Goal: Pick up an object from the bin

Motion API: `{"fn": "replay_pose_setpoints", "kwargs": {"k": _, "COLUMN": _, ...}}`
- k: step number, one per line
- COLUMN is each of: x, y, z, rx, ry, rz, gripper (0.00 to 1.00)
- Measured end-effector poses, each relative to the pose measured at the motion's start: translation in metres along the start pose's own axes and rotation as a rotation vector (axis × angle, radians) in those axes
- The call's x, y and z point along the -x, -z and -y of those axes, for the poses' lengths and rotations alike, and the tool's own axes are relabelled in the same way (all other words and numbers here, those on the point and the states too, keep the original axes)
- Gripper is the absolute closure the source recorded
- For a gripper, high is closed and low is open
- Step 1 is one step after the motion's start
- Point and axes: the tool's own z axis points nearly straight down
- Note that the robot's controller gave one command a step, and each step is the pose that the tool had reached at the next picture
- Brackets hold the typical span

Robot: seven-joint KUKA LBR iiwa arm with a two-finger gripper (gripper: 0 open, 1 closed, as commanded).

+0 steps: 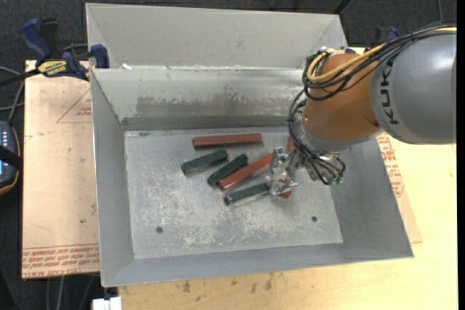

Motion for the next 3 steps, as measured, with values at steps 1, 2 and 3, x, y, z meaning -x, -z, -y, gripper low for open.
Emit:
{"fn": "replay_pose_setpoints", "kwargs": {"k": 1, "x": -0.001, "y": -0.001, "z": 0.001, "rx": -0.001, "ry": 0.000, "rz": -0.002, "gripper": 0.00}}
{"fn": "replay_pose_setpoints", "kwargs": {"k": 2, "x": -0.002, "y": -0.003, "z": 0.000, "rx": 0.001, "ry": 0.000, "rz": -0.006, "gripper": 0.00}}
{"fn": "replay_pose_setpoints", "kwargs": {"k": 3, "x": 0.070, "y": -0.017, "z": -0.042, "rx": -0.003, "ry": 0.036, "rz": 0.009, "gripper": 1.00}}
